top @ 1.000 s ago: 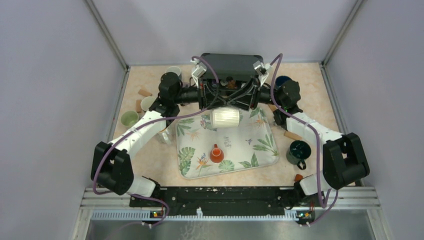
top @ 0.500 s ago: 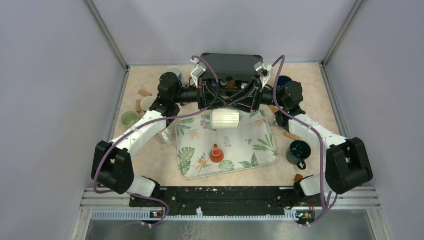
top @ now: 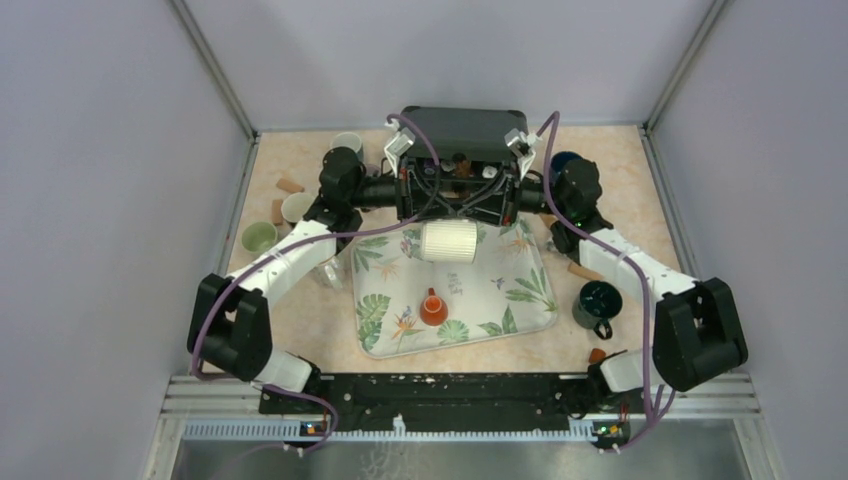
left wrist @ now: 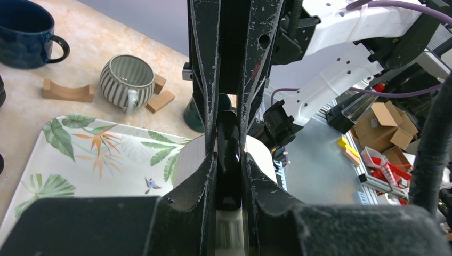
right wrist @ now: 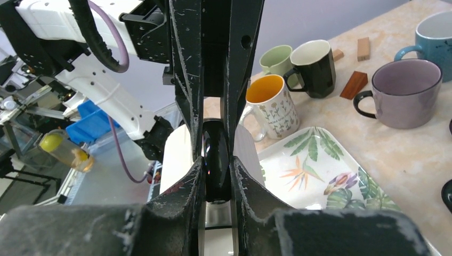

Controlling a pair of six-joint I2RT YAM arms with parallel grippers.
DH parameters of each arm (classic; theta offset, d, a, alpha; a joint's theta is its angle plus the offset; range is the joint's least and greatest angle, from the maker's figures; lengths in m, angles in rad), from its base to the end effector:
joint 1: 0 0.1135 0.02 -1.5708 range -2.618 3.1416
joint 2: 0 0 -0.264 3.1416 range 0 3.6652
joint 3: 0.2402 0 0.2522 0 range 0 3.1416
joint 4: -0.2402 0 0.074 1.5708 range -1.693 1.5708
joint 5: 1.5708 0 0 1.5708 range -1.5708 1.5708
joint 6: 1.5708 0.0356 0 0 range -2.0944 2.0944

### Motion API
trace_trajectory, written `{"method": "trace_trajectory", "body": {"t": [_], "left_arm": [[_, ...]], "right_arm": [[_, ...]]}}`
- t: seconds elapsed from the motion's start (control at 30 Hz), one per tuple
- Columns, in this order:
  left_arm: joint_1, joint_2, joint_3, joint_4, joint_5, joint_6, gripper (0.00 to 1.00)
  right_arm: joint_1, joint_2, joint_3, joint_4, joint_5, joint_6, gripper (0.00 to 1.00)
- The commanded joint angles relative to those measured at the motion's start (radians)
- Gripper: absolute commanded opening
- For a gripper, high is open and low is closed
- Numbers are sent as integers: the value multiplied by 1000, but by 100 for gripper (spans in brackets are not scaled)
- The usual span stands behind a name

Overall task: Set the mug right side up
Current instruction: Place the cup at the corner of the board.

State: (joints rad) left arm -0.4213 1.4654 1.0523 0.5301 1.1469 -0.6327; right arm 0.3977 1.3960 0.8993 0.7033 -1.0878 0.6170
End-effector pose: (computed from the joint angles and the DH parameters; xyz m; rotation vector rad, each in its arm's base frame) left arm 0.2867 -0.1640 0.3430 0.8869 1.5404 -1.6163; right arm 0.2705 0.1478 0.3281 -0.8520 1.4528 1.5222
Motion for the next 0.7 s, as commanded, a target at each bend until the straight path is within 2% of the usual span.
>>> {"method": "trace_trajectory", "body": {"t": [0.0, 0.07, 0.2, 0.3, 0.5, 0.67], "left_arm": [[10, -1, 14, 38, -91, -3, 0], [10, 8, 10, -10, -128, 18, 6], [10, 18, -22, -59, -243, 37, 34], [10, 34, -49, -70, -316, 38, 50], [9, 65, -99, -46, -420, 15, 65], [9, 21, -98, -119, -542, 42, 79]], "right_arm": [[26, -49, 56, -131, -1, -104, 0], [26, -57, 71, -221, 44, -136, 0], [28, -59, 113, -384, 144, -186, 0], [39, -55, 145, -502, 213, -224, 0], [50, -50, 183, -668, 341, -268, 0], [50, -35, 257, -857, 471, -305, 0]]}}
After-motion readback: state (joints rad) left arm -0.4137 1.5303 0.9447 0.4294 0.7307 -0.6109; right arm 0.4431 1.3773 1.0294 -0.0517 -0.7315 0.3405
